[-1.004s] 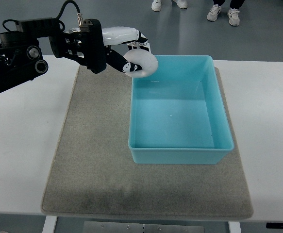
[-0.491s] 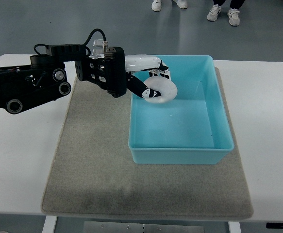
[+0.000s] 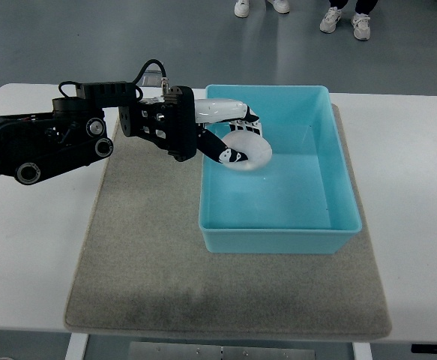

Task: Place white toy into blue box with left hand

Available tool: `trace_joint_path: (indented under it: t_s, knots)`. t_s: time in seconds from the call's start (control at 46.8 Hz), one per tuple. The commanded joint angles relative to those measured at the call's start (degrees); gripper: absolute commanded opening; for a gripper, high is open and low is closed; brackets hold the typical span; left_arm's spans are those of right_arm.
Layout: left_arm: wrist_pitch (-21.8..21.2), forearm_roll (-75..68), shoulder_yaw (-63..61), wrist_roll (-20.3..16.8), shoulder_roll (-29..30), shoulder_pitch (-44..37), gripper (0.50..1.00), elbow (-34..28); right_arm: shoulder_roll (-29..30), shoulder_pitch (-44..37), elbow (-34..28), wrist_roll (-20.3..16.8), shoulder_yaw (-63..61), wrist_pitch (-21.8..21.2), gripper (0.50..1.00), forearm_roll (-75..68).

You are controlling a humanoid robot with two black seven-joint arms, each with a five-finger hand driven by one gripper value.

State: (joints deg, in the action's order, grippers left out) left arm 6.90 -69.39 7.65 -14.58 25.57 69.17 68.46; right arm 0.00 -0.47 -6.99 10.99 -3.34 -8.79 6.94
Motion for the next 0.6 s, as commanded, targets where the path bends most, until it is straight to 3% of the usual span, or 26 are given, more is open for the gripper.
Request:
trace_joint_path:
  t_s: [0.0,0.128,0.278,0.577]
  knots:
    - [0.0,0.0,0.3,-0.5,0.0,-0.4,0.775,0.0,0.0,0.0,0.0,0.0,0.0,0.0,0.936,0.0]
    - [0.0,0.0,0.5,-0.5,-0.1,-0.7,0.812,0.0,0.0,0.0,0.0,0.0,0.0,0.0,0.936,0.0]
    - [-0.2,0.1,0.6,-0.5,-0.1,-0.7,0.821,-0.2,0.0,0.0,0.0,0.0,0.0,0.0,0.936,0.0]
    - [-2.1,2.6,4.4,-0.9,-0.2,-0.8,0.872,-4.6,0.0,-0.1,0.0,0.0,0.0,0.0,0.936,0.0]
